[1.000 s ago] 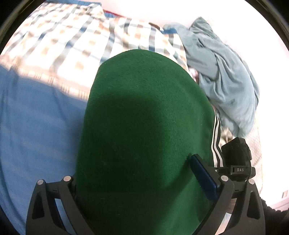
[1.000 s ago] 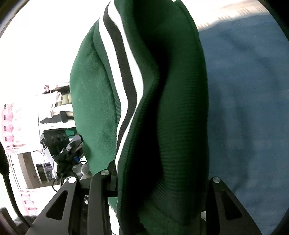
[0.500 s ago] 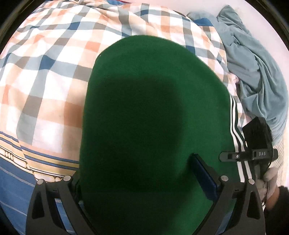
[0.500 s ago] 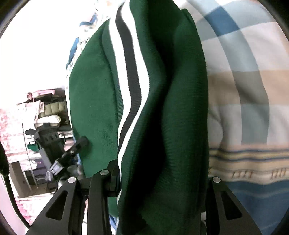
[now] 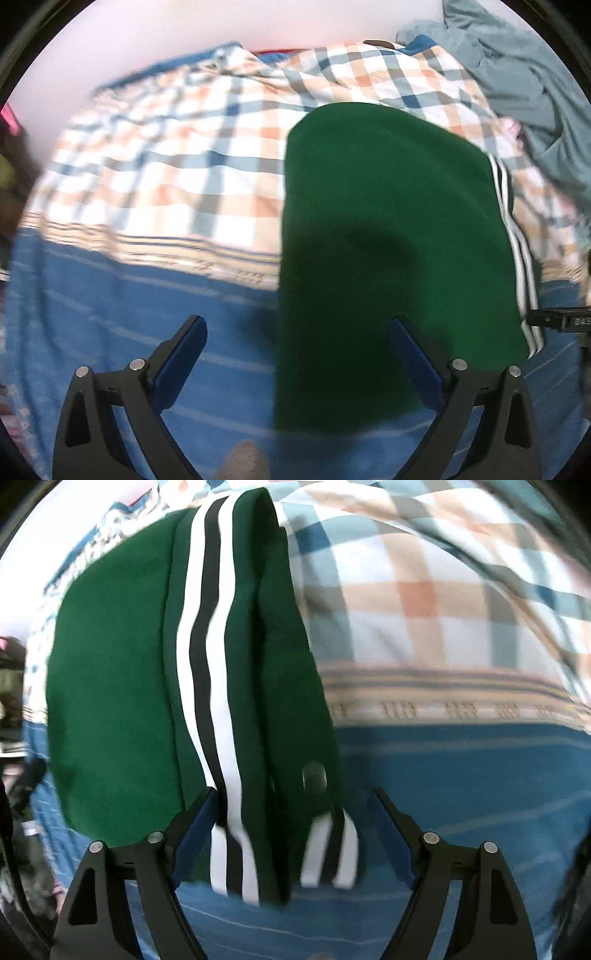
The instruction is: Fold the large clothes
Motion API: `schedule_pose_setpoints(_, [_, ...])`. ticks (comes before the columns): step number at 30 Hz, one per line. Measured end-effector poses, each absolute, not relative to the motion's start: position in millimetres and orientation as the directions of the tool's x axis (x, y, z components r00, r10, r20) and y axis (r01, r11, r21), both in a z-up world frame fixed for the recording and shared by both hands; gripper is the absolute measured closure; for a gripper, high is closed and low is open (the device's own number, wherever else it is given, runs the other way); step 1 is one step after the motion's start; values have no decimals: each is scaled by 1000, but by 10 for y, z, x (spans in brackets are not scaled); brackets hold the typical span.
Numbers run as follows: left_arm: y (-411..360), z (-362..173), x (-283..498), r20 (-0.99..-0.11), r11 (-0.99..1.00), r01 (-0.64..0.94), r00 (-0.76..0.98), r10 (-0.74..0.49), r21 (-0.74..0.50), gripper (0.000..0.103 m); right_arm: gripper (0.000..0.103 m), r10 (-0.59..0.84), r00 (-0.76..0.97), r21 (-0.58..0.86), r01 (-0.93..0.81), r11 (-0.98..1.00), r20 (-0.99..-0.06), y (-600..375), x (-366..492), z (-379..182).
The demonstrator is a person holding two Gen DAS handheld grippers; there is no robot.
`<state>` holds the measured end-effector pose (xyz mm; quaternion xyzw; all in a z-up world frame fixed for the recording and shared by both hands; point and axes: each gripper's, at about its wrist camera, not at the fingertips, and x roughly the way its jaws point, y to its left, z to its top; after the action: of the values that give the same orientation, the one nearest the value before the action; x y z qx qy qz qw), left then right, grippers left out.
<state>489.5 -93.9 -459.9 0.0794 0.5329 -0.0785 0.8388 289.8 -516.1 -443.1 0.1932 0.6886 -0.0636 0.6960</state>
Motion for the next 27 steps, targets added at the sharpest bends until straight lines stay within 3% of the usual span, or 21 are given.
schedule_pose_setpoints(3, [-1004,-4475,4660,-894,975,170,444,55,145,2,18,20,24,27,369,929,-1000,-5028,2762,-4290])
schedule_pose_setpoints(7, [-1091,-4149,4322,-883,979,133,464,74,152,1,18,-139,52,-110,379,919,-989,-4730,2596,-3845])
schedule_pose_setpoints(17, [-1133,-2761,3246,-845,986,125,534,28,112,1,17,-302,260,-175,418,891,-917,-3995,1246,-1983])
schedule_pose_setpoints(27, [-1040,-1277,2069,-801,986,145,599,-19,85,1,16,-351,388,-186,402,897,-852,-3161,-20,-9])
